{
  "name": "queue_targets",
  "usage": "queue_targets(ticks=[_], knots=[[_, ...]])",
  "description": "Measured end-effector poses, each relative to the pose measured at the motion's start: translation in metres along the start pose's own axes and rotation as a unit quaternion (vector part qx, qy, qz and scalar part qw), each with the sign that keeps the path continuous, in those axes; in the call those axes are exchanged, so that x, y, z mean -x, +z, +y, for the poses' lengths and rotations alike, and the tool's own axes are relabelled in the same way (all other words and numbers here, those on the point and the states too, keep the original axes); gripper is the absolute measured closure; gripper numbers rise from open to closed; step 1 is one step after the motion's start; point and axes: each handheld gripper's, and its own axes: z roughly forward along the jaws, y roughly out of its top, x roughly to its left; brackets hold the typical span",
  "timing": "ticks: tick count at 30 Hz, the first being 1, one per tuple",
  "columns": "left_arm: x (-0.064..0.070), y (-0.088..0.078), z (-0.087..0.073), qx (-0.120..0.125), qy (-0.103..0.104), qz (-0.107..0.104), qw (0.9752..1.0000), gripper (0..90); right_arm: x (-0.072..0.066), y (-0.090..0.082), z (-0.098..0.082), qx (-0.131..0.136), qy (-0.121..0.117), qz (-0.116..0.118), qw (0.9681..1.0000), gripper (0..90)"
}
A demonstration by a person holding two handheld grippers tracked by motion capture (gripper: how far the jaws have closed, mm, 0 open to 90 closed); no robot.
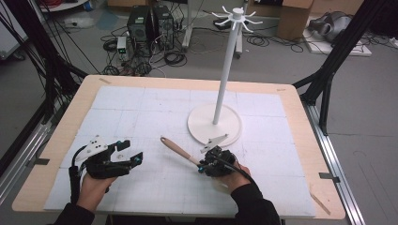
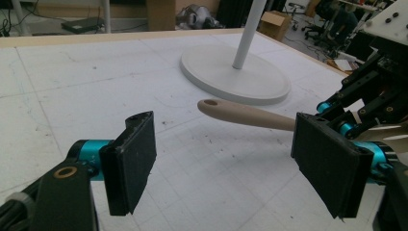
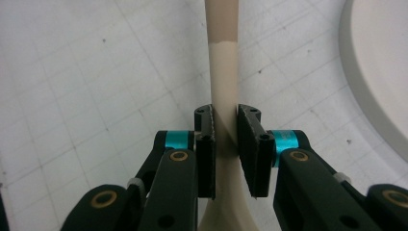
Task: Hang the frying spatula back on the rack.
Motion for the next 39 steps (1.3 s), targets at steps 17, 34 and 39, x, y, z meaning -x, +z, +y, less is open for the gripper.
queue_targets(ticks=[17,34,39], knots=[[0.001,-0.005,0.015,0.04,-0.043,0.029,0.9978,25.1,-0.006,-0.032,-0.004,0.138,0.002,-0.024,0.9901,77.7],[0.038,0.036,0.062,0.05,-0.035,-0.072,0.9956,26.6,-0.018,-0.056,0.002,0.242,-0.01,-0.03,0.9698,77.6],[0.044,0.043,0.075,0.067,-0.041,-0.102,0.9917,26.6,-0.02,-0.06,0.002,0.265,-0.01,-0.024,0.964,77.7]])
